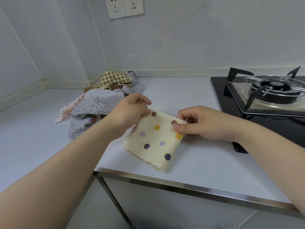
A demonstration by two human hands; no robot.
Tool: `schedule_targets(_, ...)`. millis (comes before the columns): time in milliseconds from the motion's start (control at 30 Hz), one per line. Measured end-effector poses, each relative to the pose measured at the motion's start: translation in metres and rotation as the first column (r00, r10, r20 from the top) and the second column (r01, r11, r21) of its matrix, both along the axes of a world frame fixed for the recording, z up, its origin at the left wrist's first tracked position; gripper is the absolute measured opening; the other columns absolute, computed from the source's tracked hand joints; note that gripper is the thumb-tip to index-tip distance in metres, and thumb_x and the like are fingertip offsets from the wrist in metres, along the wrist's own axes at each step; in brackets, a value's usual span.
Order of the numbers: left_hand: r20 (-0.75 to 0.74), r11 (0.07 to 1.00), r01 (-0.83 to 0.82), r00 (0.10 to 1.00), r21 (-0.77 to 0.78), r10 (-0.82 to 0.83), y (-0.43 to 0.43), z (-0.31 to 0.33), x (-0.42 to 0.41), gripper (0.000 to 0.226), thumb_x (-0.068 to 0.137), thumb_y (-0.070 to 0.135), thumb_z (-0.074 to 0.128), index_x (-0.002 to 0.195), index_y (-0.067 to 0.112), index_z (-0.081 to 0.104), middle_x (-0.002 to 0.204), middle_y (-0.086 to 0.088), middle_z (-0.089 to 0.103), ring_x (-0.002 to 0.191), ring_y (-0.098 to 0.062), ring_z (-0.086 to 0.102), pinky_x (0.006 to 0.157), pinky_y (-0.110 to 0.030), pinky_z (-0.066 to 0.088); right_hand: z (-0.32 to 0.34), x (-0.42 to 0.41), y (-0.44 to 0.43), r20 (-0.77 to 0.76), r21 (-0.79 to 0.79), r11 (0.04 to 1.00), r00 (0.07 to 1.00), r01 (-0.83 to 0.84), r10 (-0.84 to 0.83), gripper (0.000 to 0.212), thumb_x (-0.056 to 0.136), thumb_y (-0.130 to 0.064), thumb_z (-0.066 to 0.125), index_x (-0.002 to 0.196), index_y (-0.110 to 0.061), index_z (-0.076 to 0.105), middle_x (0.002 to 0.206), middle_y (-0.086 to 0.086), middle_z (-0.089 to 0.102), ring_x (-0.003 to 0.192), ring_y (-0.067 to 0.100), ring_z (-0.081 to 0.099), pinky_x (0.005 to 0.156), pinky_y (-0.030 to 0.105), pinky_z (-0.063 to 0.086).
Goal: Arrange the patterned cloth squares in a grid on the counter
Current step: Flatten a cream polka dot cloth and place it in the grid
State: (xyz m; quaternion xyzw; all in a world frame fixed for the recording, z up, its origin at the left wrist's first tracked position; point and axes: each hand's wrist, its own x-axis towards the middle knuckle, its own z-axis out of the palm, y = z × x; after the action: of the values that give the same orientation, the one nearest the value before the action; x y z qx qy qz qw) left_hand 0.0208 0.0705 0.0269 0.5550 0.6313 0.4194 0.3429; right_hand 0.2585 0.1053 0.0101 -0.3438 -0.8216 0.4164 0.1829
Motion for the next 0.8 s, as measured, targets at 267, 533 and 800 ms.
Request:
schedule_targets(267,-0.047,0.962,0.061,0.998,0.266,-0.050,-0.008,0.027,0.002,0.030,0.097,0.000,0.058,0.114,0.024,0.065,0.092,0.001,0.065,0.079,-0.016,0.062,0.073,-0.040,0.052,0.008,-0.004,-0.016,-0.226,-0.056,0.964,0.944,-0.259,0.240,0.021,0.088,-0.022,0.073,0.107,-0.016,0.068,0.088,-0.011,0.066,0.079,0.014,0.056,0.074,0.041,0.044)
schedule_targets(533,-0.299,0.946,0.037,0.952,0.323,0.064,-0.016,0.040,0.000,0.027,0.093,0.024,0.071,0.119,0.030,0.073,0.086,0.001,0.073,0.069,-0.006,0.062,0.059,-0.016,0.048,0.008,-0.005,-0.016,0.050,0.227,0.971,0.997,-0.070,0.060,0.020,0.083,-0.055,0.072,0.083,-0.035,0.070,0.085,-0.017,0.063,0.071,0.002,0.056,0.069,0.019,0.044)
schedule_targets(800,-0.359,0.925,0.083,0.931,0.370,0.060,-0.015,0.037,0.010,0.013,0.096,0.021,0.062,0.092,0.031,0.069,0.082,0.001,0.071,0.074,-0.016,0.066,0.070,-0.037,0.054,0.012,-0.002,-0.022,-0.104,0.111,0.976,0.975,-0.187,0.198,0.037,0.081,-0.042,0.077,0.104,-0.014,0.072,0.092,0.010,0.062,0.082,0.034,0.058,0.080,0.057,0.051)
